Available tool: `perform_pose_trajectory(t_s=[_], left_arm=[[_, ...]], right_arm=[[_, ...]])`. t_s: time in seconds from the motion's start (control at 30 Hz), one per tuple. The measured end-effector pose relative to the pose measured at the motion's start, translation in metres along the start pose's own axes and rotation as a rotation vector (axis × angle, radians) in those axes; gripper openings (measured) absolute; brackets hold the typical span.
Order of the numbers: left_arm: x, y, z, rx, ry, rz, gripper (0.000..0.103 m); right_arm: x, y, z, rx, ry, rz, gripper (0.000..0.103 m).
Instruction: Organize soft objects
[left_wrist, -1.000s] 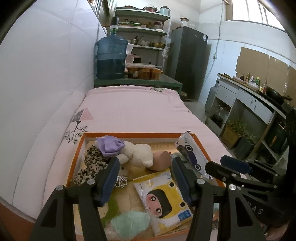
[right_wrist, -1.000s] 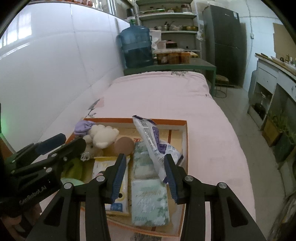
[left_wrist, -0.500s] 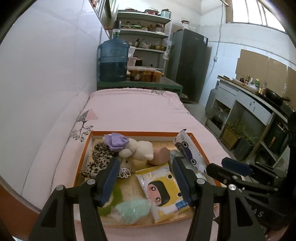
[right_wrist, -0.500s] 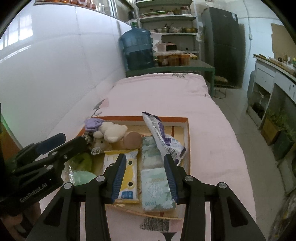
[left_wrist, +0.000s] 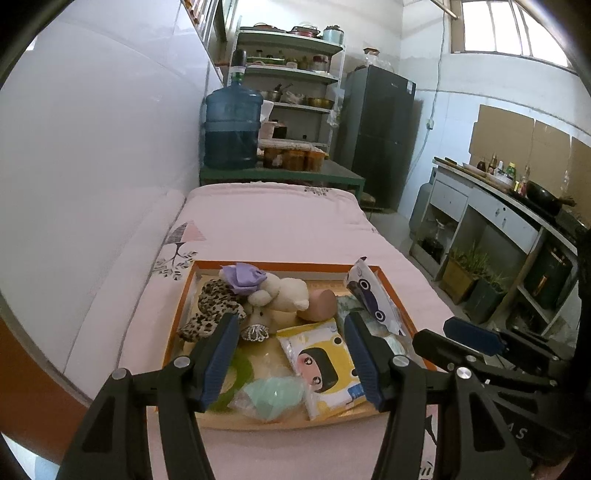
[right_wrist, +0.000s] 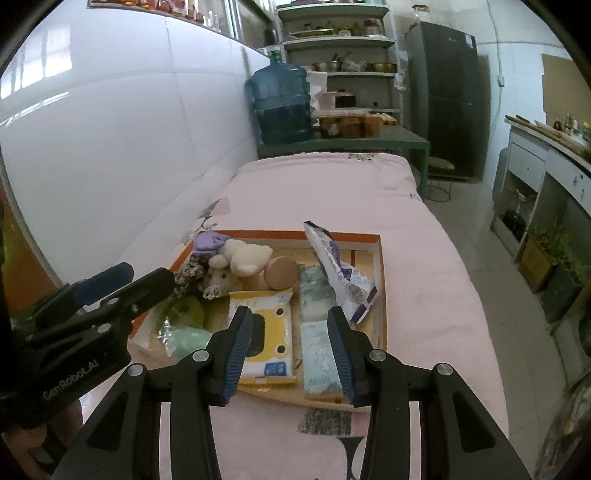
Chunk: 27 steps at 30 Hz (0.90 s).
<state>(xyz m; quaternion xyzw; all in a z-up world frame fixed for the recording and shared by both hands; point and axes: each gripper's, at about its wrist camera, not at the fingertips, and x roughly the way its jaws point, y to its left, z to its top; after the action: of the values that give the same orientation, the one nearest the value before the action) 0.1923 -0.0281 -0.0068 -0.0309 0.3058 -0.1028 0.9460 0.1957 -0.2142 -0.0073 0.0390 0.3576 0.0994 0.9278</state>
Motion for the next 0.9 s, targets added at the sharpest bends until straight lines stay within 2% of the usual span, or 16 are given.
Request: perform_pose_trajectory(t_s=[0.9], left_arm=[[-0.057,0.003,-0.033,-0.017,-0.018,0.040,0.059]], right_arm=[[-0.052,0.027,-0.036,0.043,-0.007,-0.049,0.044]])
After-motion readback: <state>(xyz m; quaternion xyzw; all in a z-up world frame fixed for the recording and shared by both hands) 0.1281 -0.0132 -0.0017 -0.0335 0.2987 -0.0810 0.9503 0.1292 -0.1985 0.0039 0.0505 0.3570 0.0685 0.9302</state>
